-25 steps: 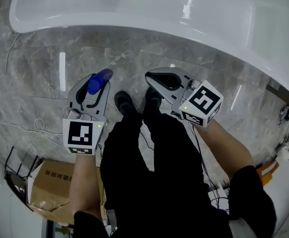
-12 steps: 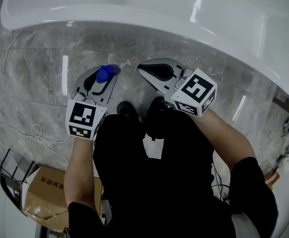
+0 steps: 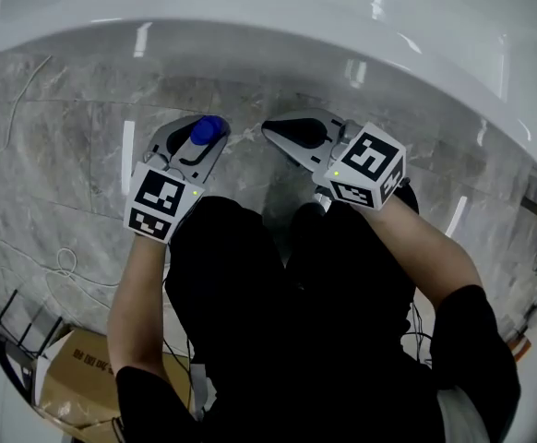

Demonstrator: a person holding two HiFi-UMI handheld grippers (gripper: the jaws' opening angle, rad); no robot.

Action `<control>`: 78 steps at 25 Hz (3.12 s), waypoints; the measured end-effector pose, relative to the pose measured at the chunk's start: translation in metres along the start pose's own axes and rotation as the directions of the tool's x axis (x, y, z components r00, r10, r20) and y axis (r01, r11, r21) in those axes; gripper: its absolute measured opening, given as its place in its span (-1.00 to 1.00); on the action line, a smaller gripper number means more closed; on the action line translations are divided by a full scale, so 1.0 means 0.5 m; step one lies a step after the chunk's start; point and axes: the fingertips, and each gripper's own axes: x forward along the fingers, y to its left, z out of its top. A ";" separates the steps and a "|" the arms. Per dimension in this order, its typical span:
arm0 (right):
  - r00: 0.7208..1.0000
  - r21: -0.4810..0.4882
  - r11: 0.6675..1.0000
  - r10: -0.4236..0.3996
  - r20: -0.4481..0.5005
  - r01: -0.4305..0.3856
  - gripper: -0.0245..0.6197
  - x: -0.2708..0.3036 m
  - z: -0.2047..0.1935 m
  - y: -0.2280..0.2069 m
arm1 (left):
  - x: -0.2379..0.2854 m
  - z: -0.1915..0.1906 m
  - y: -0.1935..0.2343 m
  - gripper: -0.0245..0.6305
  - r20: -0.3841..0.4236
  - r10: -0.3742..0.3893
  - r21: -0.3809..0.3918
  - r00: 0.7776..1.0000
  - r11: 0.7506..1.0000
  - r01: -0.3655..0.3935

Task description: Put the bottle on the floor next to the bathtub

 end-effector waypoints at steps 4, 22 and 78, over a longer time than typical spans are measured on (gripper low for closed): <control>1.000 -0.004 1.000 0.013 0.018 -0.012 -0.84 0.003 -0.007 -0.029 | 0.051 -0.028 0.013 -0.44 -0.011 -0.033 0.056 0.999 0.998 0.033; 0.997 -0.023 0.997 0.073 -0.016 -0.074 -0.84 -0.016 -0.060 -0.033 | 0.252 -0.191 0.022 -0.44 -0.168 -0.106 0.064 0.980 0.991 0.118; 0.995 -0.164 0.984 -0.050 0.091 0.064 -0.84 -0.055 0.102 0.006 | -0.018 0.135 0.018 -0.71 0.369 -0.010 -0.165 0.929 0.983 0.077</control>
